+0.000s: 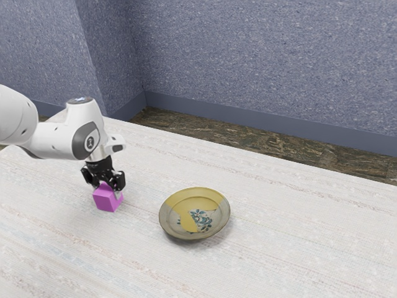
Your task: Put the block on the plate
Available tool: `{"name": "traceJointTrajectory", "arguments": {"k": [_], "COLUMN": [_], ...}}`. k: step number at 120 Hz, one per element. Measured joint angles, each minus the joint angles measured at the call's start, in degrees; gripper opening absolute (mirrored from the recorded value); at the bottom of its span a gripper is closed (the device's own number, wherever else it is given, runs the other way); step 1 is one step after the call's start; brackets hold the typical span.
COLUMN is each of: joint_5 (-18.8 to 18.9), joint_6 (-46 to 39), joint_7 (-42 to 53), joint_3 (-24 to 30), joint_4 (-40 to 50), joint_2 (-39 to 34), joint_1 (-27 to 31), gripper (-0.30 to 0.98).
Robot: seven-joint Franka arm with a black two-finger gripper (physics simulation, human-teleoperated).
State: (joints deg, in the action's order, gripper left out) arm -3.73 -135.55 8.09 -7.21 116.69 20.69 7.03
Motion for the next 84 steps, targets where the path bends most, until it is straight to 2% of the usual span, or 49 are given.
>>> {"name": "traceJointTrajectory", "arguments": {"k": [44, 84], "joint_5": [1.6, 5.3], "joint_6": [1.3, 8.3], "joint_7": [-1.0, -3.6], "joint_3": [-0.1, -0.4], "joint_4": [-0.6, -3.0], "joint_2": [-2.5, -7.2], "joint_1": [-1.8, -10.2], "gripper": [0.40, 0.40]}}
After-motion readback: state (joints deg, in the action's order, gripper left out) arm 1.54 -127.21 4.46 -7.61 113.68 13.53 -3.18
